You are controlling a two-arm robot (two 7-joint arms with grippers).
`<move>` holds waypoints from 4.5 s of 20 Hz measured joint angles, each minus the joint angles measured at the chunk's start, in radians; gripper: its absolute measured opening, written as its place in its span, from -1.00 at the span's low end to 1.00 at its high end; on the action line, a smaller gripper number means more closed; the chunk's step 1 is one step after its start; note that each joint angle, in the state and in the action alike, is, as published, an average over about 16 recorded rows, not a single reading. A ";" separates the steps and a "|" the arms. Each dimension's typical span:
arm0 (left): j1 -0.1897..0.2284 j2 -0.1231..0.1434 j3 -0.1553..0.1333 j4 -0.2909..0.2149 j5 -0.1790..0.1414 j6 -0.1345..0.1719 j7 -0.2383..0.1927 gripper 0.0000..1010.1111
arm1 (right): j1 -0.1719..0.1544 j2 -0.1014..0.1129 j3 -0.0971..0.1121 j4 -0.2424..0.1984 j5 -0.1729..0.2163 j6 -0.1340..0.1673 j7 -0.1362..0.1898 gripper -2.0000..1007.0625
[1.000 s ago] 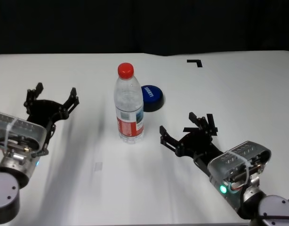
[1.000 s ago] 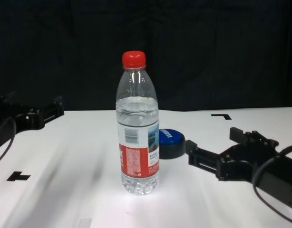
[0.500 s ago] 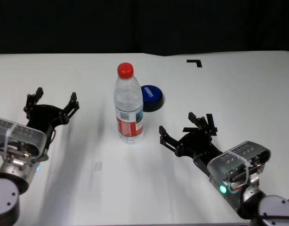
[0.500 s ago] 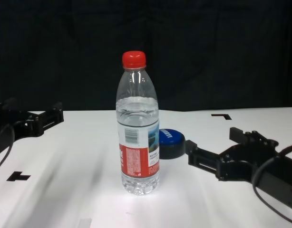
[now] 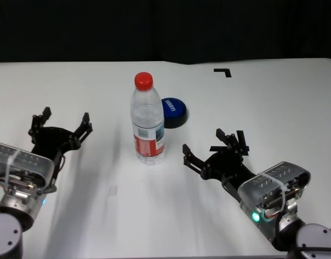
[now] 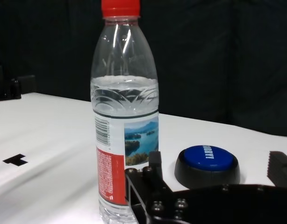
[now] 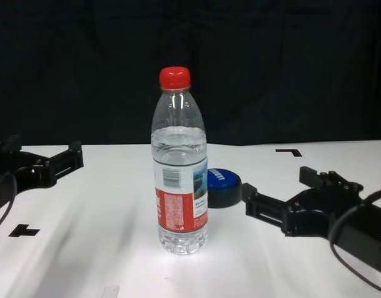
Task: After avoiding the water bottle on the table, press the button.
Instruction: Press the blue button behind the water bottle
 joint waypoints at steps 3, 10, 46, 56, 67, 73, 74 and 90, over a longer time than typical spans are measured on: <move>0.009 -0.002 0.000 -0.008 0.001 0.000 0.001 0.99 | 0.000 0.000 0.000 0.000 0.000 0.000 0.000 0.99; 0.028 -0.006 -0.001 -0.025 0.004 -0.002 0.005 0.99 | 0.000 0.000 0.000 0.000 0.000 0.000 0.000 0.99; 0.077 -0.007 0.019 -0.074 0.008 -0.001 -0.003 0.99 | 0.000 0.000 0.000 0.000 0.000 0.000 0.000 0.99; 0.096 -0.011 0.026 -0.092 0.007 0.004 -0.003 0.99 | 0.000 0.000 0.000 0.000 0.000 0.000 0.000 0.99; 0.108 -0.019 0.039 -0.101 0.013 0.011 0.002 0.99 | 0.000 0.000 0.000 0.000 0.000 0.000 0.000 0.99; 0.113 -0.022 0.044 -0.104 0.018 0.016 0.007 0.99 | 0.000 0.000 0.000 0.000 0.000 0.000 0.000 0.99; 0.113 -0.022 0.044 -0.104 0.019 0.017 0.008 0.99 | 0.000 0.000 0.000 0.000 0.000 0.000 0.000 0.99; 0.114 -0.022 0.044 -0.104 0.020 0.017 0.008 0.99 | 0.000 0.000 0.000 0.000 0.000 0.000 0.000 0.99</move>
